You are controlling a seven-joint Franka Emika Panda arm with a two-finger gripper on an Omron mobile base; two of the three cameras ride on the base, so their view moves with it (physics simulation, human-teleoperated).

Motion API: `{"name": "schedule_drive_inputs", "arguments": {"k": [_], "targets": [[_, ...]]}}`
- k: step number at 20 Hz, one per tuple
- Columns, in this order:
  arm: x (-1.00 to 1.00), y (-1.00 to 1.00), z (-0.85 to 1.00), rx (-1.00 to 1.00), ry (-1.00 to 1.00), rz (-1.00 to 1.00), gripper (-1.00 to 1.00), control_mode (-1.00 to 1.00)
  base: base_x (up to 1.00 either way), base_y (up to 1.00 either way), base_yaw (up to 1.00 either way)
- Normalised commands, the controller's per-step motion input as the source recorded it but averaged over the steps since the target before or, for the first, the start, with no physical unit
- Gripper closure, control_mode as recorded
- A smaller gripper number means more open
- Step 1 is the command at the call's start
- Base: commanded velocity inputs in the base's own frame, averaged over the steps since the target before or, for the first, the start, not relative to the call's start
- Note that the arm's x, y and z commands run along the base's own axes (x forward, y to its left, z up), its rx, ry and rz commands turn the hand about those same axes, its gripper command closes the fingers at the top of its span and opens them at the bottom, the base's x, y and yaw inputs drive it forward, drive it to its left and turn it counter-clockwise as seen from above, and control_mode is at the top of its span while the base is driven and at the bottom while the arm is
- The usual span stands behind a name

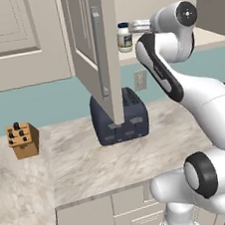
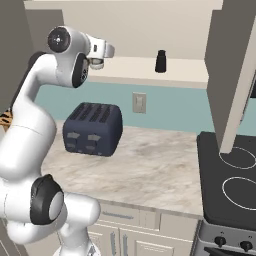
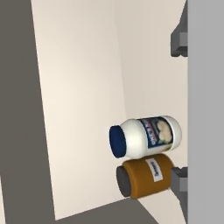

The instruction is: Collect the turmeric, mayonnaise, and shaker from the cabinet and place them next to the stove.

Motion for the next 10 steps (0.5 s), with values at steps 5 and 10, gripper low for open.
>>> {"name": "schedule_drive_inputs", "arguments": {"k": [5, 10], "targets": [[0.31, 0.13, 0.00, 0.00, 0.08, 0.00, -1.00, -1.00, 0.00, 0.00, 0.00], [0.16, 0.19, 0.00, 0.00, 0.04, 0.00, -1.00, -1.00, 0.00, 0.00, 0.00]]}}
